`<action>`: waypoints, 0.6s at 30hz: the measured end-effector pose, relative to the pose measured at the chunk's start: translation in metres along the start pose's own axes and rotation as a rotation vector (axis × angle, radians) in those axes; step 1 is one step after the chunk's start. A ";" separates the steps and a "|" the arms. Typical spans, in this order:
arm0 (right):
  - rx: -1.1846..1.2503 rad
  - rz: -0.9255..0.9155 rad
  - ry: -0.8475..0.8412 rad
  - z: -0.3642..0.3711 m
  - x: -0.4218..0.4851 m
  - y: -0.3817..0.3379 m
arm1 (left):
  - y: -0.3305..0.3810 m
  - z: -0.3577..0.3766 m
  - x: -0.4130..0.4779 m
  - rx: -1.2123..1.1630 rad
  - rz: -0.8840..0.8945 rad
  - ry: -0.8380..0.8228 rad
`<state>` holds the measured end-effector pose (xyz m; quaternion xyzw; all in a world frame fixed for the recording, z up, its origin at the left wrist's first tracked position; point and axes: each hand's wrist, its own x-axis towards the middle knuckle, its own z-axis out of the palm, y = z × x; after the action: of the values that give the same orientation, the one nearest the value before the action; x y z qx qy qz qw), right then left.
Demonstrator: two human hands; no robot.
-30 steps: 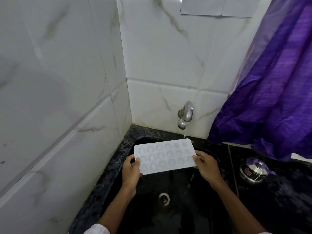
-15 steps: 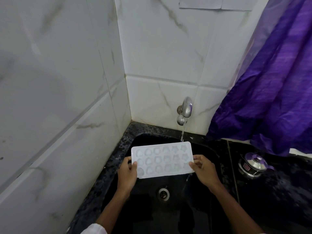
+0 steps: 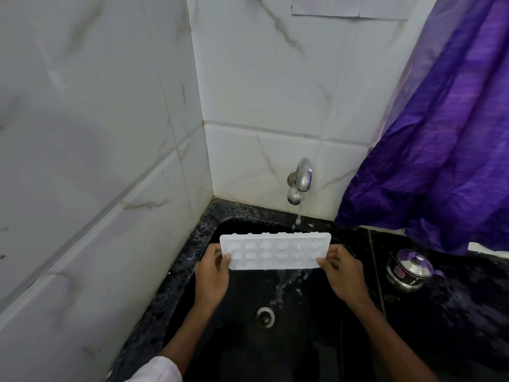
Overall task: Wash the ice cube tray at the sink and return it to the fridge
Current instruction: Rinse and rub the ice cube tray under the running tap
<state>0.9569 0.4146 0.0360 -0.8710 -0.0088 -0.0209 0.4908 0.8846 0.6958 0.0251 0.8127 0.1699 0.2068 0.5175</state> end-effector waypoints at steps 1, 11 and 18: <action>0.011 -0.026 0.038 -0.003 0.000 -0.004 | 0.003 0.000 0.001 -0.029 0.032 -0.004; -0.145 -0.091 -0.040 -0.013 0.008 0.020 | -0.006 -0.009 0.005 -0.043 0.117 -0.111; 0.303 0.212 0.008 -0.008 0.086 -0.051 | -0.010 -0.011 0.005 -0.032 0.063 -0.095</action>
<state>1.0411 0.4337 0.0882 -0.7830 0.0821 0.0289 0.6158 0.8826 0.7106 0.0212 0.8184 0.1159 0.1868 0.5310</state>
